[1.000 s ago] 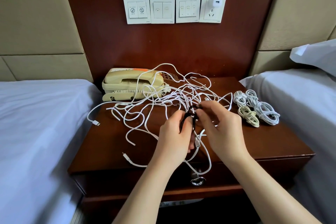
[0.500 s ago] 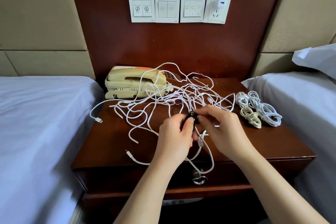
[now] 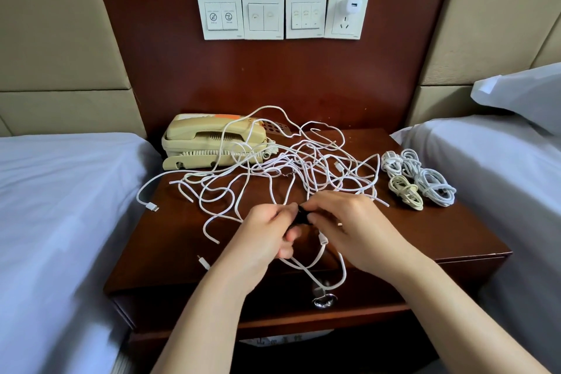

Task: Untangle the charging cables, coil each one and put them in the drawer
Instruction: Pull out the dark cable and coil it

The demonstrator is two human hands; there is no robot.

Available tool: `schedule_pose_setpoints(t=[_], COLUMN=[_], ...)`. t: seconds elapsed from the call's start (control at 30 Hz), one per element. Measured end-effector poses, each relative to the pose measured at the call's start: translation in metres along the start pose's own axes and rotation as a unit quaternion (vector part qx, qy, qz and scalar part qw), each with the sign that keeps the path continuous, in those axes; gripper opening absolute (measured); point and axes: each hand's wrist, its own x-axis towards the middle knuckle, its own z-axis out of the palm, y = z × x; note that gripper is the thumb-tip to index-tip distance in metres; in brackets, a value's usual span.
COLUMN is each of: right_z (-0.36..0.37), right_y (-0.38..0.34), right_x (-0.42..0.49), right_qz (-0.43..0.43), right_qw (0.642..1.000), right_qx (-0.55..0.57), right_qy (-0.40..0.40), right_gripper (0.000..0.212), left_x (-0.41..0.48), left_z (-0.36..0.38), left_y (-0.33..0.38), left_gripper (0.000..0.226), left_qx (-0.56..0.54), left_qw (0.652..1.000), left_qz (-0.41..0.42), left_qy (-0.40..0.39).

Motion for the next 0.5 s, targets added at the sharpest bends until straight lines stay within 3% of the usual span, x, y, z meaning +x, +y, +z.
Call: schedule_pose_setpoints(t=[0.13, 0.3, 0.5], right_z=[0.002, 0.003, 0.010], right_y=[-0.003, -0.008, -0.013], right_x=[-0.002, -0.003, -0.008], right_qz=[0.003, -0.014, -0.044], right_qw=[1.000, 0.999, 0.997], right_qx=[-0.003, -0.007, 0.002], right_qy=[-0.004, -0.036, -0.068], right_gripper=[0.012, 0.042, 0.039], left_x=[0.001, 0.002, 0.003], left_z=[-0.001, -0.005, -0.007], left_y=[0.002, 0.005, 0.005], left_gripper=[0.027, 0.028, 0.028], left_qx=[-0.006, 0.017, 0.054], left_qw=[1.000, 0.998, 0.992], left_qz=[-0.025, -0.061, -0.111], left_qy=[-0.001, -0.010, 0.001])
